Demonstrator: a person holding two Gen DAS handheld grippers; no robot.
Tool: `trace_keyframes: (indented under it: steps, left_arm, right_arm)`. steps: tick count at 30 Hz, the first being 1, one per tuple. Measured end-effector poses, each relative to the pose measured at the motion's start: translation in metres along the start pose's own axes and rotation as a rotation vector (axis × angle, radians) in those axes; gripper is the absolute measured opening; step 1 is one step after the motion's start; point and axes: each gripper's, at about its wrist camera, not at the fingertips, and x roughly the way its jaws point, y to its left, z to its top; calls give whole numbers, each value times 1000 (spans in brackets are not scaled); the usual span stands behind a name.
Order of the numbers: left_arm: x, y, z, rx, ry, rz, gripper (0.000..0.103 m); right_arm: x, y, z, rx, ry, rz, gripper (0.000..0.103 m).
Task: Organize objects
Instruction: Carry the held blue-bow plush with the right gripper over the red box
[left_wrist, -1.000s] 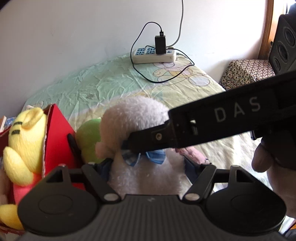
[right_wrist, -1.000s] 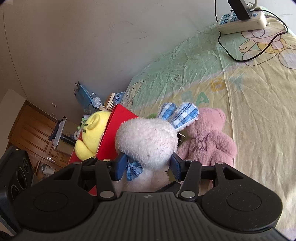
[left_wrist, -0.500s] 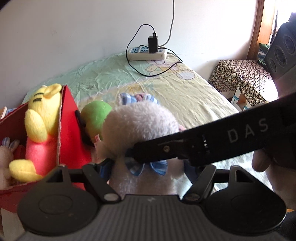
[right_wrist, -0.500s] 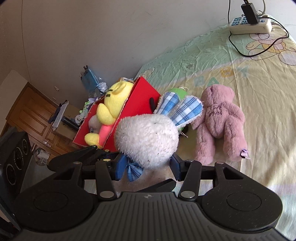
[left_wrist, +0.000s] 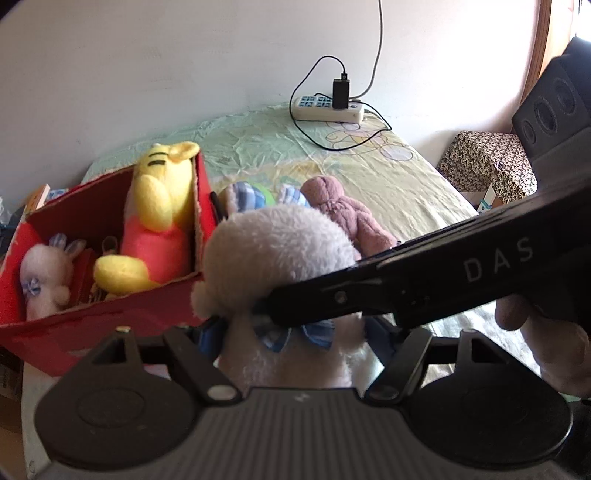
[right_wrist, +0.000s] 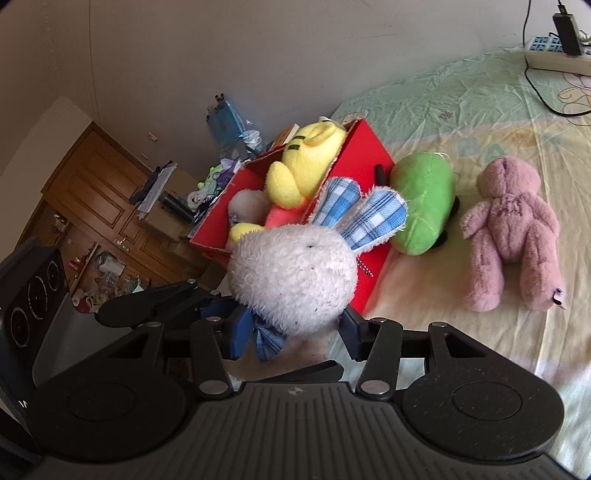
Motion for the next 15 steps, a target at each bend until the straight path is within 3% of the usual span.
trace_keyframes:
  steps: [8, 15]
  left_arm:
    - [-31, 33, -15, -63, -12, 64, 74]
    - [-66, 83, -22, -92, -88, 74, 74]
  right_arm:
    - [29, 28, 1, -22, 55, 110, 53]
    - [56, 71, 15, -75, 44, 152, 53]
